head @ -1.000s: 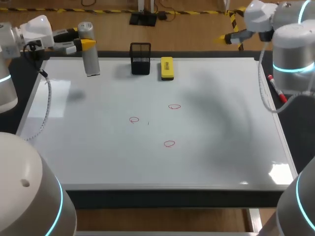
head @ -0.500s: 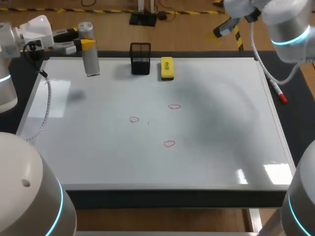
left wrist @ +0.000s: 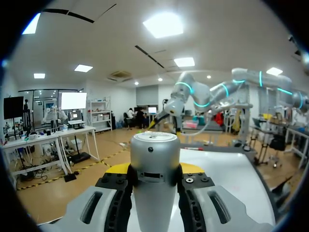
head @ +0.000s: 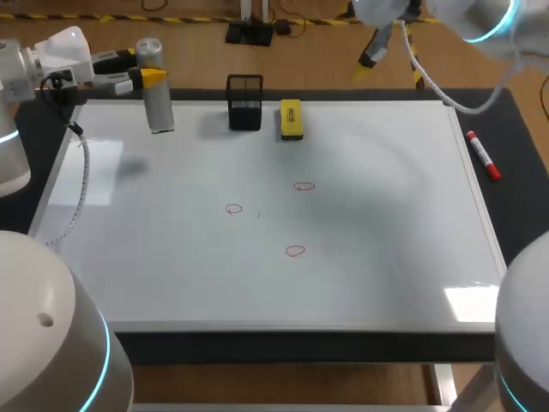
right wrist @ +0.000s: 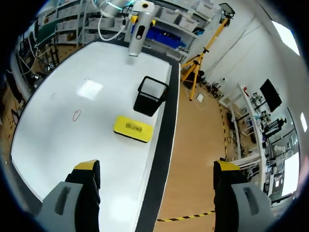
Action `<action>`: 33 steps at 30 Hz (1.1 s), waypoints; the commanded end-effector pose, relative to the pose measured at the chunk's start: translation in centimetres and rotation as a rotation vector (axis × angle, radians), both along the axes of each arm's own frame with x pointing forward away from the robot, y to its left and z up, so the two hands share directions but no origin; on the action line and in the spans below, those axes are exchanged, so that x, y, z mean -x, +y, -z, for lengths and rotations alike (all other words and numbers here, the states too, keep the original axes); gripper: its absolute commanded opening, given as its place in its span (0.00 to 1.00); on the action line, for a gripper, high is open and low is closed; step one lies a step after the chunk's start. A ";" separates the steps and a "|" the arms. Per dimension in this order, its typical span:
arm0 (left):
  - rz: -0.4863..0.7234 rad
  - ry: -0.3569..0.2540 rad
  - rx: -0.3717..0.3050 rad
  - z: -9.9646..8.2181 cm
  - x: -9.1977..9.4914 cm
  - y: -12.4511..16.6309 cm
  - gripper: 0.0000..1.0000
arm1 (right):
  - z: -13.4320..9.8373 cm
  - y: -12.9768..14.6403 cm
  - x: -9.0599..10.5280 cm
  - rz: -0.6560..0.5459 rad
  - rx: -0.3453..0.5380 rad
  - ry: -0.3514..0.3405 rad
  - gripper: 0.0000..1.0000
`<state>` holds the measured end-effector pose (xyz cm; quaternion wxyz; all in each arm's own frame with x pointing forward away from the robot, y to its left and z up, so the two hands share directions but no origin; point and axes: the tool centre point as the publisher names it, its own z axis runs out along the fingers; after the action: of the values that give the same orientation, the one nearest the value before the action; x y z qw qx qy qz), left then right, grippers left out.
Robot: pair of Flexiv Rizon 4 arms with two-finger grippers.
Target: Pick up the inspection probe, press it on each red-marked spot on the whiteboard one by one, put down the probe, pick up the eraser, and wipe off all the red marks.
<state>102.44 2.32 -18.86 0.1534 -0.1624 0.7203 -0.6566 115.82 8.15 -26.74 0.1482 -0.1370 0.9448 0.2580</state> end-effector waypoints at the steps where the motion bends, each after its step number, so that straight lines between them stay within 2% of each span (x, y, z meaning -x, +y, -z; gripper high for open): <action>1: -0.001 -0.002 0.000 0.0 0.0 0.0 0.00 | -0.4 0.4 -0.3 -0.651 0.916 0.275 1.00; 23: -0.001 -0.002 0.000 0.0 0.0 0.0 0.00 | -0.4 0.4 -0.3 -0.651 0.916 0.275 1.00; 24: -0.001 -0.002 0.000 0.0 0.0 0.0 0.00 | -0.2 0.5 -0.3 -0.672 0.919 0.282 1.00; 33: -0.001 -0.002 0.000 0.0 0.0 0.0 0.00 | 1.8 1.5 0.6 -0.837 0.946 0.190 1.00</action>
<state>102.44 2.32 -18.87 0.1535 -0.1624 0.7203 -0.6566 114.92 9.27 -28.25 0.0236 -0.5299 0.8462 -0.0506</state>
